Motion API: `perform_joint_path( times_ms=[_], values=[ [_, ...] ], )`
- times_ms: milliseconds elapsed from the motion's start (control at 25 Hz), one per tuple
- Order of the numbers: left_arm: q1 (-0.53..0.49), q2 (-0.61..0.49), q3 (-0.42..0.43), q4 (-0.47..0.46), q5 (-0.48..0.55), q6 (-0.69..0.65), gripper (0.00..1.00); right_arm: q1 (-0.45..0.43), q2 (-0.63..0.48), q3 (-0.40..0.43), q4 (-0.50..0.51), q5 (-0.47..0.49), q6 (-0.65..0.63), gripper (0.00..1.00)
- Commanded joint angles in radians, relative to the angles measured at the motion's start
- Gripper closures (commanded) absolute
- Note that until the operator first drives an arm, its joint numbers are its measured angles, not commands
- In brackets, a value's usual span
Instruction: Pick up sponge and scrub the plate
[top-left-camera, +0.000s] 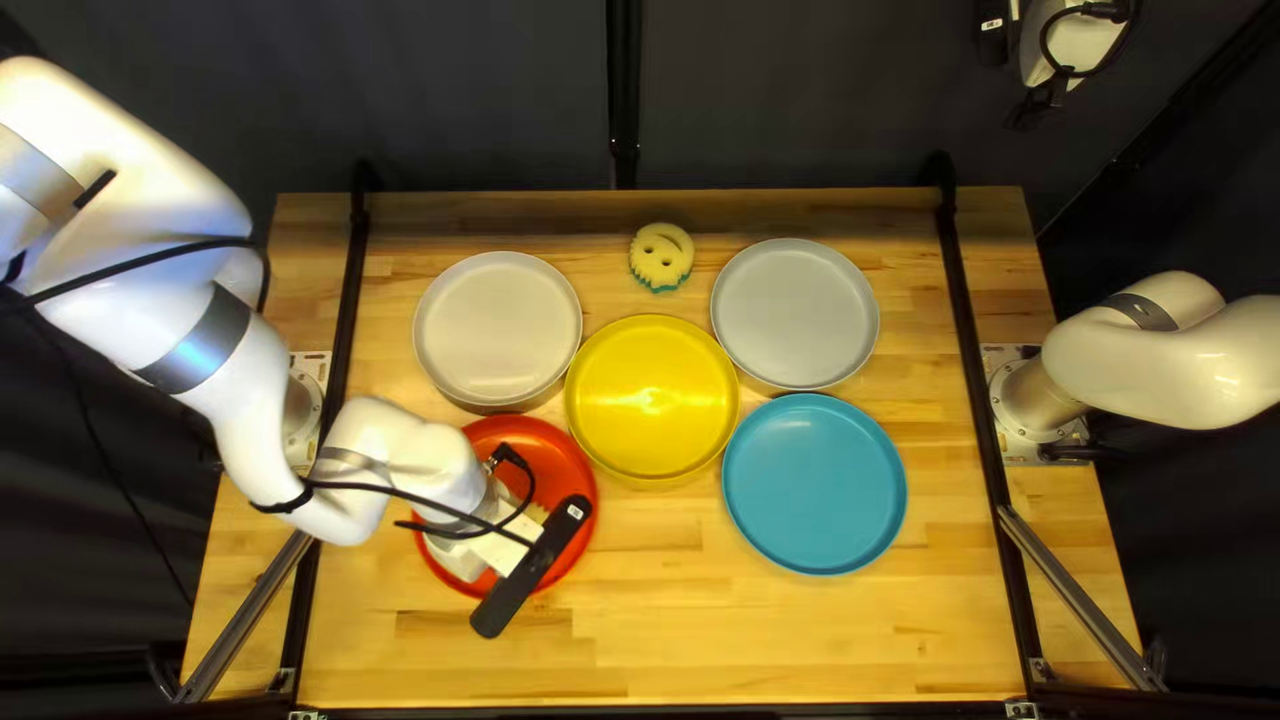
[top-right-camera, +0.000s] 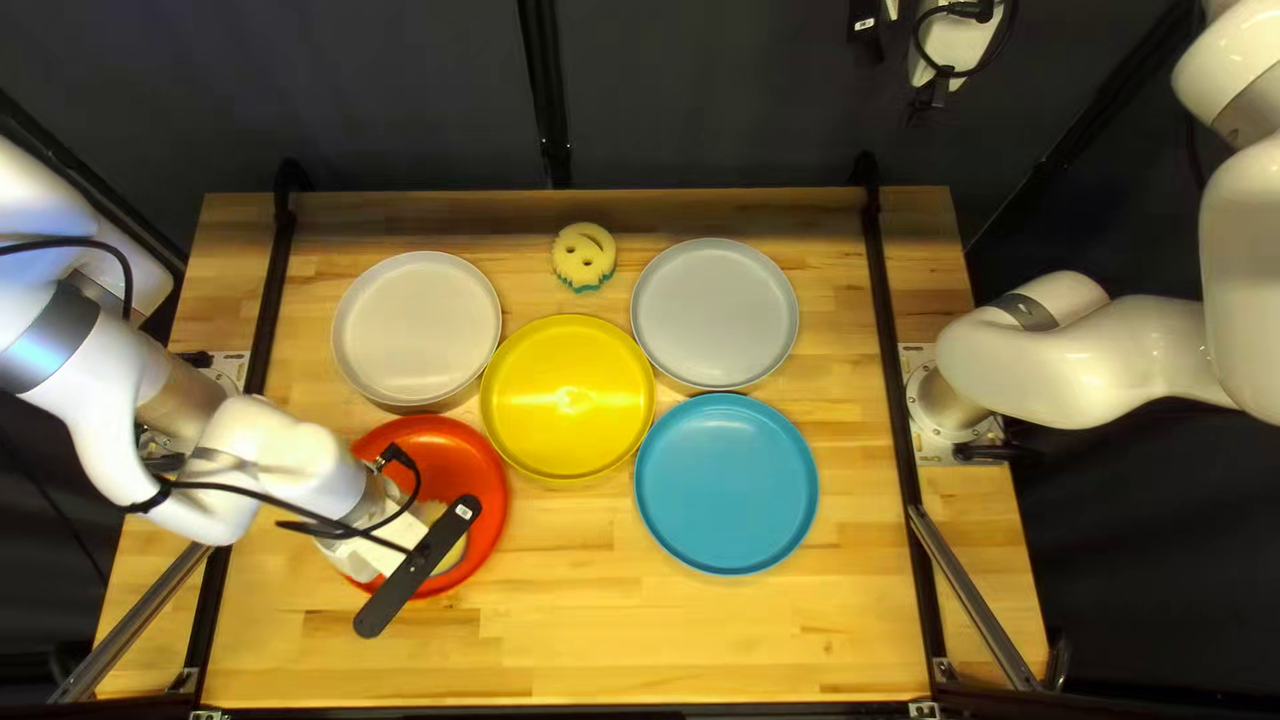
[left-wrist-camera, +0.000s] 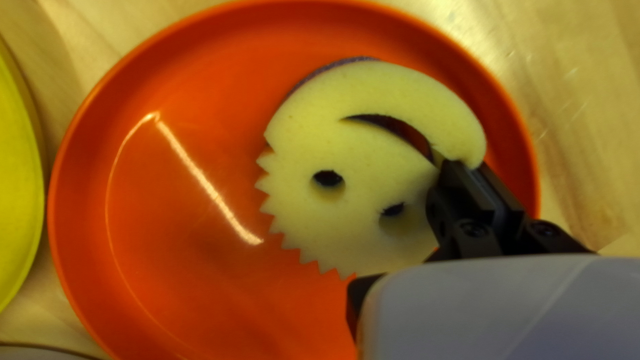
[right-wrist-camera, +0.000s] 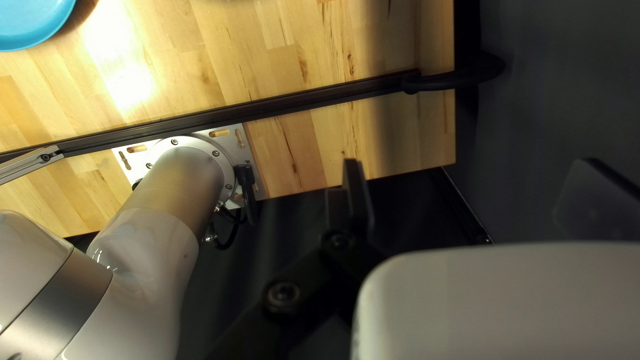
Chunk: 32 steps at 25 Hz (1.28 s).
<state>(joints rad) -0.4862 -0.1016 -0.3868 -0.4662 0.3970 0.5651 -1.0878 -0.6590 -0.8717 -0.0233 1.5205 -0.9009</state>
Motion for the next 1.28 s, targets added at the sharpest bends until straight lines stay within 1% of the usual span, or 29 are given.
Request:
perform_joint_path(
  times_ms=[40, 240, 440, 520, 560, 720, 840, 920, 1000, 1120, 1280],
  values=[
    [0.036, -0.054, 0.058, -0.05, 0.009, 0.066, 1.0, 0.0, 0.0, 0.0, 0.0, 0.0, 0.0, 0.0],
    [0.042, -0.148, 0.133, -0.052, 0.044, 0.053, 1.0, 0.0, 0.0, 0.0, 0.0, 0.0, 0.0, 0.0],
    [0.007, -0.188, 0.151, -0.036, 0.064, -0.013, 1.0, 0.0, 0.0, 0.0, 0.0, 0.0, 0.0, 0.0],
    [-0.02, -0.18, 0.138, -0.028, 0.064, -0.049, 1.0, 0.0, 0.0, 0.0, 0.0, 0.0, 0.0, 0.0],
    [-0.047, -0.161, 0.117, -0.022, 0.059, -0.08, 1.0, 0.0, 0.0, 0.0, 0.0, 0.0, 0.0, 0.0],
    [-0.099, -0.107, 0.063, -0.004, 0.047, -0.141, 1.0, 0.0, 0.0, 0.0, 0.0, 0.0, 0.0, 0.0],
    [-0.14, -0.065, 0.002, 0.04, 0.049, -0.221, 1.0, 0.0, 0.0, 0.0, 0.0, 0.0, 0.0, 0.0],
    [-0.149, -0.051, -0.02, 0.064, 0.057, -0.252, 1.0, 0.0, 0.0, 0.0, 0.0, 0.0, 0.0, 0.0],
    [-0.151, -0.053, -0.011, 0.065, 0.053, -0.252, 1.0, 0.0, 0.0, 0.0, 0.0, 0.0, 0.0, 0.0],
    [-0.139, -0.079, 0.026, 0.048, 0.044, -0.226, 1.0, 0.0, 0.0, 0.0, 0.0, 0.0, 0.0, 0.0],
    [-0.077, -0.134, 0.073, 0.045, 0.061, -0.173, 1.0, 0.0, 0.0, 0.0, 0.0, 0.0, 0.0, 0.0]
  ],
)
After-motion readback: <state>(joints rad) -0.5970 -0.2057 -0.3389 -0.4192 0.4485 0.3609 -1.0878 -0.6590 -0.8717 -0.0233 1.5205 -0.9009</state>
